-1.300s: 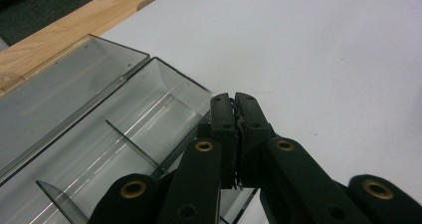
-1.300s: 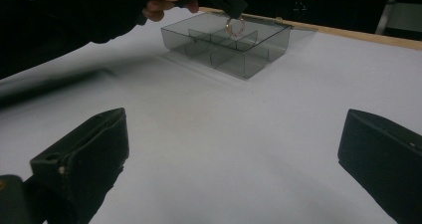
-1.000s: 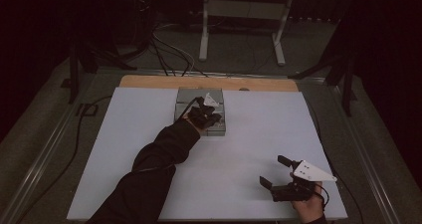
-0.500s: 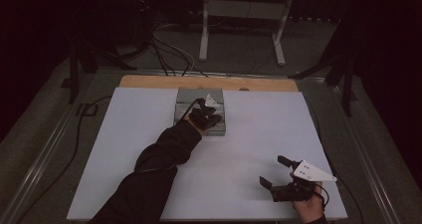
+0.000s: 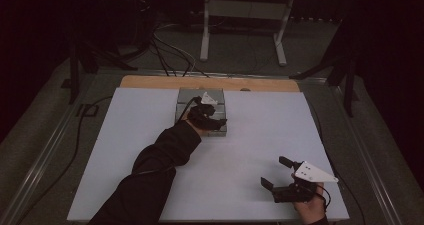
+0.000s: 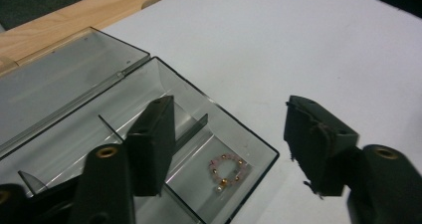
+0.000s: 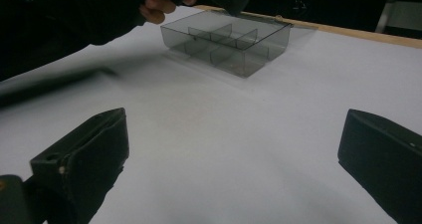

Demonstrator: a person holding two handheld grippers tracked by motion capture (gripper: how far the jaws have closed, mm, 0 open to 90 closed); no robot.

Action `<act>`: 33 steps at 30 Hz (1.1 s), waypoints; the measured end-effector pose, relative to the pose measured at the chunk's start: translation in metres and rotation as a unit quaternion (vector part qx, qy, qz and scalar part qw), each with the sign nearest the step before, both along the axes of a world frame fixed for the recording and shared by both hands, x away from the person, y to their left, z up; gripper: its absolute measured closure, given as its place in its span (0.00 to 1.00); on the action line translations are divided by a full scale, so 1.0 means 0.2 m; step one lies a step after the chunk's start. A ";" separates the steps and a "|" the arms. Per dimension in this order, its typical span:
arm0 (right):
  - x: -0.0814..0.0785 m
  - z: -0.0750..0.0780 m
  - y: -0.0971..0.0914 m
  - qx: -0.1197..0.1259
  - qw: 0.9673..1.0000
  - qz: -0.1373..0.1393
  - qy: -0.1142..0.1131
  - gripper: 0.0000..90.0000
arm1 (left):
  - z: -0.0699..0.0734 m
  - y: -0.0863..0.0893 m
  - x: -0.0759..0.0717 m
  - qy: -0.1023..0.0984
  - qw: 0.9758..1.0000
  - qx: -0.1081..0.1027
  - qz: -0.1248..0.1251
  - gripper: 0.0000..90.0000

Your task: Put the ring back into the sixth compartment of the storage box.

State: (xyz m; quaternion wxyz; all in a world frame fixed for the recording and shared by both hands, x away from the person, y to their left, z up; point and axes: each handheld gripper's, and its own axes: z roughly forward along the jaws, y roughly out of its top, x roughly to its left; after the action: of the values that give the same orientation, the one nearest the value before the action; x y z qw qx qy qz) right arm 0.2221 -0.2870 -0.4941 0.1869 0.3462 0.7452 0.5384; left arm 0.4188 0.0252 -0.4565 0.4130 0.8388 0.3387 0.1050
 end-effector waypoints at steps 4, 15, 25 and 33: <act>0.00 0.00 0.00 -0.001 1.000 0.000 0.000 0.00 | 0.01 0.02 -0.01 0.011 1.000 -0.008 -0.005 0.34; 0.00 0.00 0.00 -0.003 1.000 0.000 0.000 0.00 | 0.04 0.08 -0.05 0.026 0.999 -0.018 -0.012 0.19; 0.00 0.00 0.01 -0.004 1.000 -0.001 -0.001 0.00 | 0.08 0.14 -0.06 0.025 0.999 -0.026 -0.004 0.09; 0.01 0.00 0.01 -0.002 1.000 -0.001 0.001 0.00 | 0.12 0.19 -0.09 0.014 0.999 -0.041 -0.019 0.03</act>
State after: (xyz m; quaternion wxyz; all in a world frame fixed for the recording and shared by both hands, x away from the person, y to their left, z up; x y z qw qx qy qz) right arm 0.2231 -0.2856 -0.4946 0.1877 0.3471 0.7459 0.5366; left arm 0.4007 0.0634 -0.4319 0.4438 0.8290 0.3328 0.0716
